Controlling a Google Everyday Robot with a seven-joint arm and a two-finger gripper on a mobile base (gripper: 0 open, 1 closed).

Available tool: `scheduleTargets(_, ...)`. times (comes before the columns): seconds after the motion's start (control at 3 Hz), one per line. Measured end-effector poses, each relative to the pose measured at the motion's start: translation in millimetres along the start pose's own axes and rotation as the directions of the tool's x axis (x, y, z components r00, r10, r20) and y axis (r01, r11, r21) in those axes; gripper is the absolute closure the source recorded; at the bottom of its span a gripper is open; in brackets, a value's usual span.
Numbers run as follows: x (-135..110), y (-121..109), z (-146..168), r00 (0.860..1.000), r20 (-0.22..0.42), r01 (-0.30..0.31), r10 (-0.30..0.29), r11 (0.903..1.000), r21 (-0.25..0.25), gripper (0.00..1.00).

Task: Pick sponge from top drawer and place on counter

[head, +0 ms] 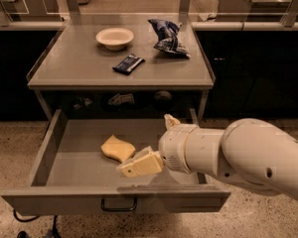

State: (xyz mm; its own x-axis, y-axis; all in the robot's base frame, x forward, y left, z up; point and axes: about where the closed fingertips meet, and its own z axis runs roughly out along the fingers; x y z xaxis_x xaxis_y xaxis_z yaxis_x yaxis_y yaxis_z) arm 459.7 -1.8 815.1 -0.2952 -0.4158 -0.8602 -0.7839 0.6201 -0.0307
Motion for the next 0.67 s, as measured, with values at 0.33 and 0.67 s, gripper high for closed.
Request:
scheduleTargets(0.33,1,0,4,1.0,0.015,0.003,-0.003,0.9998,-0.019,0.0)
scheduleTargets(0.67,-14,-26,35,0.996,0.087,0.026,-0.02,0.9973,-0.068,0.0)
